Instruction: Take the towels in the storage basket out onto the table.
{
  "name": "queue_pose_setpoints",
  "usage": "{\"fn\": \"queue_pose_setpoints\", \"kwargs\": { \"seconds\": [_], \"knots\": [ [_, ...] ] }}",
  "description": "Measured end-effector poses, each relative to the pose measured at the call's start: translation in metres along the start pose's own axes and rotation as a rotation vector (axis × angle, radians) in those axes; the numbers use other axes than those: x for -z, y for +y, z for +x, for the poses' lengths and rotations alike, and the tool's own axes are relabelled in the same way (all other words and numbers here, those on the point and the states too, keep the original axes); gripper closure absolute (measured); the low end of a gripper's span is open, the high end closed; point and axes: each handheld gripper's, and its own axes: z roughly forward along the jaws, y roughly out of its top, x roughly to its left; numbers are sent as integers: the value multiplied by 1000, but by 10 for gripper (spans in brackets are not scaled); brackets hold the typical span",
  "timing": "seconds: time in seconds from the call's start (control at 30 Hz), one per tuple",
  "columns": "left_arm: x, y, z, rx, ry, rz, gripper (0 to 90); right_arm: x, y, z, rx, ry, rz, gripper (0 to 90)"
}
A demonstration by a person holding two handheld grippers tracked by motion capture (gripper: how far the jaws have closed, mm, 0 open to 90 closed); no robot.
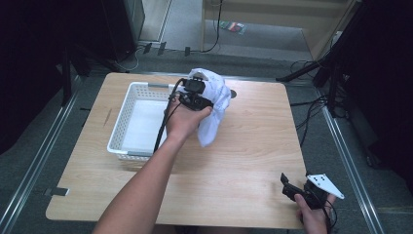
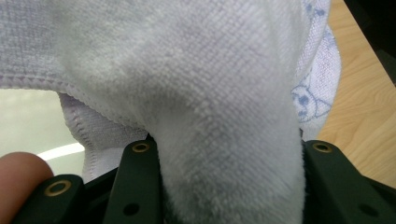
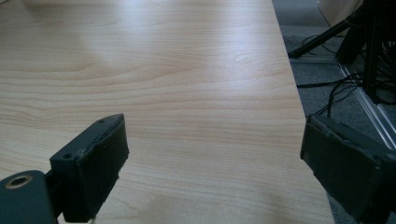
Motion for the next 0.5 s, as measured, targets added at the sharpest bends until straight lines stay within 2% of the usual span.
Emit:
{"fn": "queue_pose_setpoints", "kwargs": {
  "seconds": [0.17, 0.3, 0.4, 0.5],
  "knots": [
    [-9, -2, -14, -21, -25, 9, 576, 0, 0, 0, 0, -1, 0, 76],
    [-17, -6, -20, -29, -34, 20, 571, 0, 0, 0, 0, 0, 0, 76],
    [-25, -11, -24, -26, -27, 31, 561, 0, 0, 0, -2, -1, 0, 76],
    [-30, -14, -26, -16, -44, 29, 553, 0, 0, 0, -1, 0, -1, 76]
  ]
}}
